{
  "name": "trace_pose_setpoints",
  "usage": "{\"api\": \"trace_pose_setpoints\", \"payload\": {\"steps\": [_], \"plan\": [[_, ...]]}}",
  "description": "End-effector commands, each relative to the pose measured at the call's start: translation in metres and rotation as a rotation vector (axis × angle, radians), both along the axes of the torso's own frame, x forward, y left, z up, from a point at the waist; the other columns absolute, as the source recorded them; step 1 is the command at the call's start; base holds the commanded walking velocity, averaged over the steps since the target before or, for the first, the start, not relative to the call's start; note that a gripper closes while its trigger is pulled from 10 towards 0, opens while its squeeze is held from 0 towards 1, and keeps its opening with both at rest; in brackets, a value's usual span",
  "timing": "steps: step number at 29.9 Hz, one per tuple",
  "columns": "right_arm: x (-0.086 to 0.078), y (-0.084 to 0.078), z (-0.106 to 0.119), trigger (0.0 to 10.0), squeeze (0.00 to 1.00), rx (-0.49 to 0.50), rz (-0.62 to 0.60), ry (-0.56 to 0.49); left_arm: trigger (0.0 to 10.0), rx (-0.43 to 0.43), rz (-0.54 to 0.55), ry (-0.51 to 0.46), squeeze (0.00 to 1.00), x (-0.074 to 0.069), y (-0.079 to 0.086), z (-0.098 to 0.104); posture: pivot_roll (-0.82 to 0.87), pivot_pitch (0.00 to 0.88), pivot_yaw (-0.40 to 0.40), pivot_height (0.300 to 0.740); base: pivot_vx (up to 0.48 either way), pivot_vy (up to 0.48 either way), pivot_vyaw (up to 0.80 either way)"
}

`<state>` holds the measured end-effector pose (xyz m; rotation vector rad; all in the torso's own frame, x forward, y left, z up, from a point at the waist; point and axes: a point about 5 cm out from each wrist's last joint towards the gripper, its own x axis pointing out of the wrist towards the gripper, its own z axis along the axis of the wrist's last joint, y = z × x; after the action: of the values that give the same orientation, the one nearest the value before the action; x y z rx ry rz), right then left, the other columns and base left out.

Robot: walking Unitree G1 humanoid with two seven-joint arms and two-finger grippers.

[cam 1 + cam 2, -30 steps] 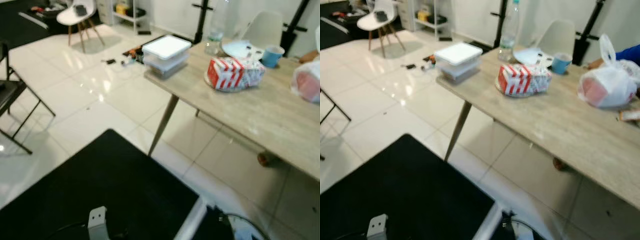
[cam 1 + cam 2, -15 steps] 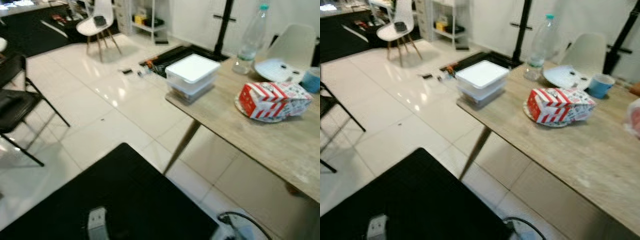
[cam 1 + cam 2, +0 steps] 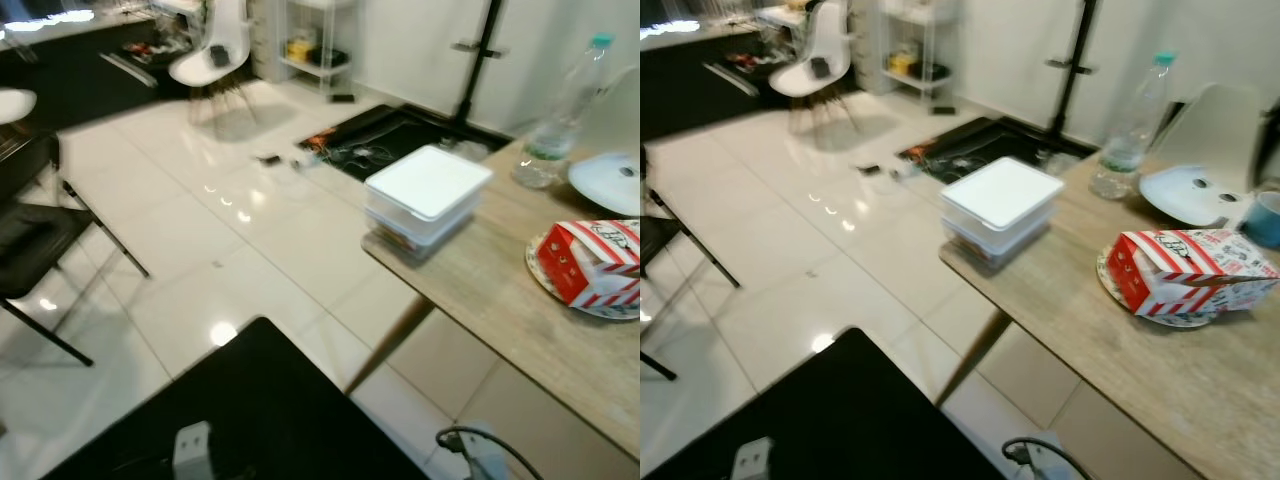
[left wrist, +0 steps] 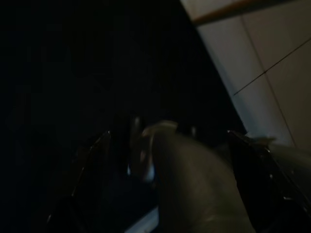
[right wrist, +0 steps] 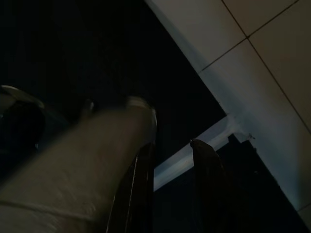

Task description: Restocking fridge

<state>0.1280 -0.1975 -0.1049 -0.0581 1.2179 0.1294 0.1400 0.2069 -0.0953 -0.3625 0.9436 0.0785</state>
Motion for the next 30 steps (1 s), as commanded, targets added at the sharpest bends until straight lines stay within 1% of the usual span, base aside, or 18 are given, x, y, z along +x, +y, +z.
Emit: {"api": "trace_pose_setpoints", "payload": {"steps": [1,12,15,19,21,22,23,30], "plan": [[0.005,-0.004,0.002,10.0,0.0,-0.012,0.008,-0.014,10.0,0.011,0.021,0.015,0.0,-0.003,0.001,-0.001,-0.04,0.0,0.022,0.74,0.0,0.0,0.0],[0.005,-0.002,0.002,10.0,0.0,0.004,0.007,-0.008,10.0,0.033,0.047,0.022,0.0,-0.003,0.005,-0.001,-0.04,0.0,0.025,0.74,0.0,0.0,-0.73],[0.005,-0.001,0.002,10.0,0.0,0.007,0.007,-0.008,10.0,0.053,0.094,0.018,0.0,-0.002,0.013,0.0,-0.04,0.0,0.025,0.74,0.0,0.0,-0.73],[0.005,-0.001,0.002,10.0,0.0,0.01,0.007,-0.007,10.0,0.068,0.126,0.009,0.0,-0.001,0.019,0.002,-0.04,0.0,0.027,0.74,0.0,0.0,-0.73],[0.005,0.0,0.002,10.0,0.0,0.014,0.009,-0.007,10.0,0.084,0.178,-0.013,0.0,0.003,0.028,0.006,-0.04,0.0,0.026,0.74,0.0,0.0,-0.73],[0.005,0.0,0.002,10.0,0.0,0.014,0.009,-0.007,10.0,0.084,0.178,-0.013,0.0,0.003,0.028,0.006,-0.04,0.0,0.026,0.74,0.0,0.0,-0.73],[0.005,0.0,0.002,10.0,0.0,0.017,0.01,-0.005,10.0,0.096,0.208,-0.028,0.0,0.007,0.035,0.009,-0.04,0.0,0.026,0.74,0.0,0.0,-0.73],[0.005,0.001,0.002,10.0,0.0,0.021,0.012,-0.004,10.0,0.106,0.232,-0.029,0.0,0.007,0.039,0.01,-0.04,0.0,0.03,0.74,0.0,0.0,-0.73]]}}
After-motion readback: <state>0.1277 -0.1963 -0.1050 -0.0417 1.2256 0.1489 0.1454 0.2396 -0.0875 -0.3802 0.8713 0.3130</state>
